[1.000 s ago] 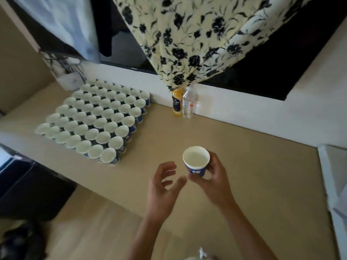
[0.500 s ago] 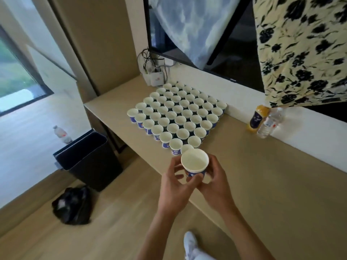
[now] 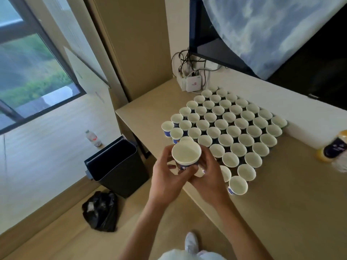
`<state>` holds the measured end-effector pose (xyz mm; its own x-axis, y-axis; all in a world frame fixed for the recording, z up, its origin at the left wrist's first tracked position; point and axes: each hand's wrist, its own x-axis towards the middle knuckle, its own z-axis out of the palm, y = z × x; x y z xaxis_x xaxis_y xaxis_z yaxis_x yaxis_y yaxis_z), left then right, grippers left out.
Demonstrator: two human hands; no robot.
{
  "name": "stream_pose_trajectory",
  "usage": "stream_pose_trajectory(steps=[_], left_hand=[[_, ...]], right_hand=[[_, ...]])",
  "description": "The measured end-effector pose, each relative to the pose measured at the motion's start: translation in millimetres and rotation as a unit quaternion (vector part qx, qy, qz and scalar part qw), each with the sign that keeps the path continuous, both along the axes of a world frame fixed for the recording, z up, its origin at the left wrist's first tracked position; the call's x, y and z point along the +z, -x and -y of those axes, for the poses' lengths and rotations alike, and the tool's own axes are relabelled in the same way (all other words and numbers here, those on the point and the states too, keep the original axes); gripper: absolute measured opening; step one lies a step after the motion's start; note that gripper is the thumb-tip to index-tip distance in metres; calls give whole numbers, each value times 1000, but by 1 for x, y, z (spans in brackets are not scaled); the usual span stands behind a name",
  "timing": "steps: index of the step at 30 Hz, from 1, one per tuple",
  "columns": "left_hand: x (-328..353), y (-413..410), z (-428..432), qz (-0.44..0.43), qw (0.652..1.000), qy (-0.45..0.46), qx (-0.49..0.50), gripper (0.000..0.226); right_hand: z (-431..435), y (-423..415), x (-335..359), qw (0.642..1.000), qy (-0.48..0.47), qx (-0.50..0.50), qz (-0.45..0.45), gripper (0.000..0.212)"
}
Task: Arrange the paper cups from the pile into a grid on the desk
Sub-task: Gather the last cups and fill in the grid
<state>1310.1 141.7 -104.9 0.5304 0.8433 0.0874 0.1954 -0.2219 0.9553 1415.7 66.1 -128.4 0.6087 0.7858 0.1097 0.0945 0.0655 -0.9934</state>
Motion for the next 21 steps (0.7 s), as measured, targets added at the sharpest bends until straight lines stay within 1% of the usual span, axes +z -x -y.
stream_pose_trajectory(steps=[4,6,12,15,21], left_hand=[[2,-3,-59,-5,1000,-7,3,55],[-1,-2,-87,-6,1000,-5,15,57],[-45,-10,-180,-27,998,31,47,56],[-68,-21,-218,-39,998,40,33,57],[-122,-33,-277,-80,996,40,13,59]], right_hand=[[-49,-19,5,998,29,54,-9,73],[-64,-29,2,997,56,61,-6,76],[-106,-53,-20,991,120,-48,-45,58],[-129,-58,-27,986,135,-84,-55,50],[-182,-52,-39,973,155,-149,-82,57]])
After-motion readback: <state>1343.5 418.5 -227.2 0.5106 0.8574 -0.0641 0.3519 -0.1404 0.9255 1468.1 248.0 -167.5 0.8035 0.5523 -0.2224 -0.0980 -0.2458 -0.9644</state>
